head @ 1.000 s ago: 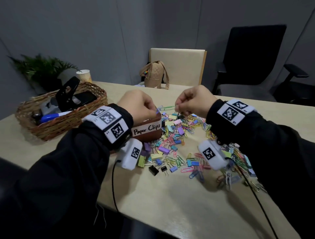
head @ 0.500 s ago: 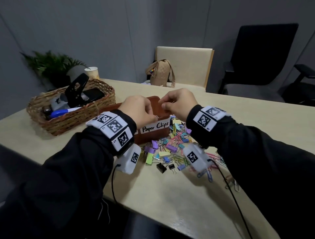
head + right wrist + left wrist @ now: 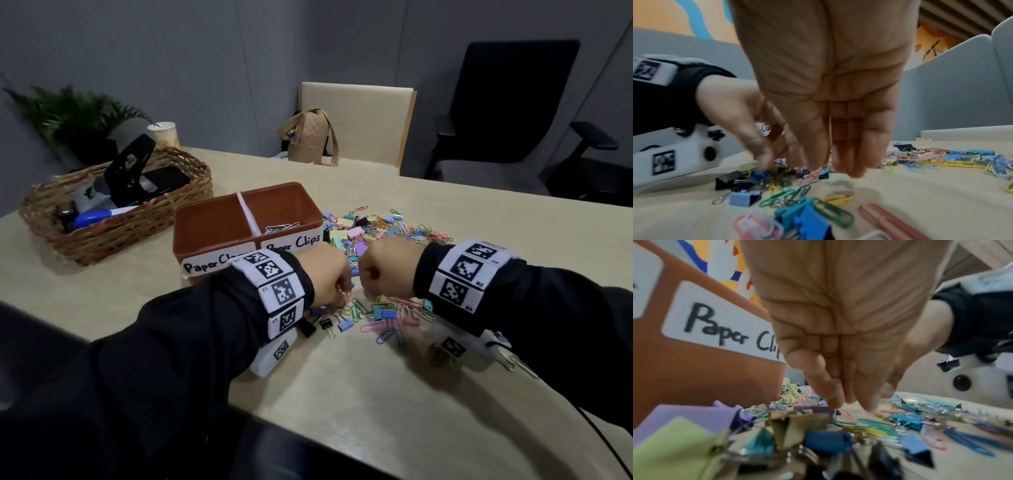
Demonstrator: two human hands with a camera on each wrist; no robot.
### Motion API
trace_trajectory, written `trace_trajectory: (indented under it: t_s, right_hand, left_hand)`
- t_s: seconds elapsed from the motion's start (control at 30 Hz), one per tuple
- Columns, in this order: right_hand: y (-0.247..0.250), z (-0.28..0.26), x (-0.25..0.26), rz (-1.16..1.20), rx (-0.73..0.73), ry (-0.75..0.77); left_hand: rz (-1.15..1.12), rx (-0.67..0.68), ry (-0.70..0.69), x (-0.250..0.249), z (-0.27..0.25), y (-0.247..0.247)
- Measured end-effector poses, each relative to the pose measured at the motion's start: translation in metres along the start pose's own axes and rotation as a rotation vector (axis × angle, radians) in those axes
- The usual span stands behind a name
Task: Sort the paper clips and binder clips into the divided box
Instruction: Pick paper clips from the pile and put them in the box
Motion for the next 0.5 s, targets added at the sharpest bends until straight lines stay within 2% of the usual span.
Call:
trace_trajectory:
  t_s: [0.1, 0.27, 0.5]
  right_hand:
    - [-0.007, 0.001, -0.003, -0.097, 0.052, -0.029]
    - [-0.010, -0.011, -0.008, -0.101, 0.138, -0.009]
    - [-0.003, -0.016, -0.011, -0.029, 0.055, -0.013]
  left_hand:
    - [0.055, 0.072, -0.019, -0.005, 0.006, -0.004]
    - [0.085, 0.064, -0.032, -0.006, 0.011, -0.007]
    - [-0.013, 0.027, 0.018, -0.001, 0.016, 0.001]
Point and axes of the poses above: each hand's wrist, its own z-axis towards the middle knuckle, its own y-axis out of the back of the hand, x = y × z, the point moved 5 cm from there along z, towards the middle knuckle, and after that the axes turned 9 degrees about z, right-handed, at the moved point
